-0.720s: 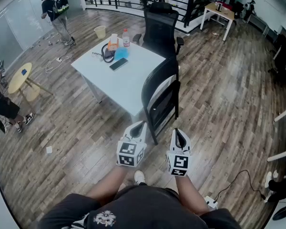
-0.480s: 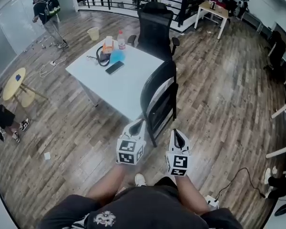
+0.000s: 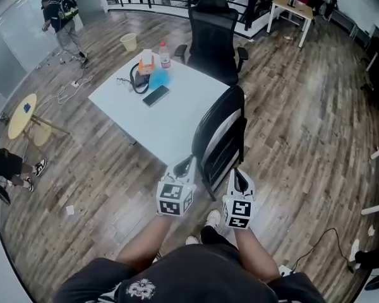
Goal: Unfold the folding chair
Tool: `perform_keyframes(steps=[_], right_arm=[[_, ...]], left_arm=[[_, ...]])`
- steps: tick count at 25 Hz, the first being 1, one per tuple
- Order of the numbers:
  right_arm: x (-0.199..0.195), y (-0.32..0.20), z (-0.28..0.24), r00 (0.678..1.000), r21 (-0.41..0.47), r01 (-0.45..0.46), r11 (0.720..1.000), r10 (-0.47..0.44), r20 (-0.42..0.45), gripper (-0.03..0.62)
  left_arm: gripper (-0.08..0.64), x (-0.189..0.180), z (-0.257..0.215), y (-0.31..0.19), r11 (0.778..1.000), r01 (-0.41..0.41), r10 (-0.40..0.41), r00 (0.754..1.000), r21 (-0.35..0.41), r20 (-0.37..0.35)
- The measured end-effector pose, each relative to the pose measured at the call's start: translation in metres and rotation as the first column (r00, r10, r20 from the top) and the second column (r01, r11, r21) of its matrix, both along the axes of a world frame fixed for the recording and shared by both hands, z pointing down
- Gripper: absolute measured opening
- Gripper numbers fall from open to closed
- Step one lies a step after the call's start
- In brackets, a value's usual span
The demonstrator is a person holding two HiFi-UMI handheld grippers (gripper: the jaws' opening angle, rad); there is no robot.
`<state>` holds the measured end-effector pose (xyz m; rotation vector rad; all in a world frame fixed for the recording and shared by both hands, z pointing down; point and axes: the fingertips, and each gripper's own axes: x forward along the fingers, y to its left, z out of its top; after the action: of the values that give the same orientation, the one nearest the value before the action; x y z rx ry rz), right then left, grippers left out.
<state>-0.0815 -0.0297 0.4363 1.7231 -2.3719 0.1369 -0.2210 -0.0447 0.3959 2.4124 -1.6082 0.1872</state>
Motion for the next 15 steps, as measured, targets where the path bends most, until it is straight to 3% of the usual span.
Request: perform_keyframes(steps=[4, 9, 14, 15], right_arm=[[0.005, -0.048, 0.013, 1.0, -0.031, 0.005, 1.0, -0.005, 0.011, 0.014], [0.009, -0.105, 0.043, 1.0, -0.12, -0.024, 0.992, 0.025, 0.006, 0.014], [0.012, -0.144, 0.063, 0.998, -0.179, -0.054, 0.982, 0.06, 0.032, 0.014], [0.013, -0.15, 0.067, 0.997, -0.193, -0.057, 0.979, 0.066, 0.039, 0.015]], left_arm=[[0.003, 0.005, 0.002, -0.046, 1.0, 0.005, -0.005, 1.0, -0.008, 0.022], [0.003, 0.008, 0.017, -0.099, 0.994, 0.019, -0.008, 0.994, -0.107, 0.105], [0.006, 0.008, 0.013, -0.137, 0.989, 0.033, -0.006, 0.984, -0.147, 0.181], [0.042, 0.009, 0.014, -0.143, 0.986, 0.021, 0.01, 0.982, -0.163, 0.188]])
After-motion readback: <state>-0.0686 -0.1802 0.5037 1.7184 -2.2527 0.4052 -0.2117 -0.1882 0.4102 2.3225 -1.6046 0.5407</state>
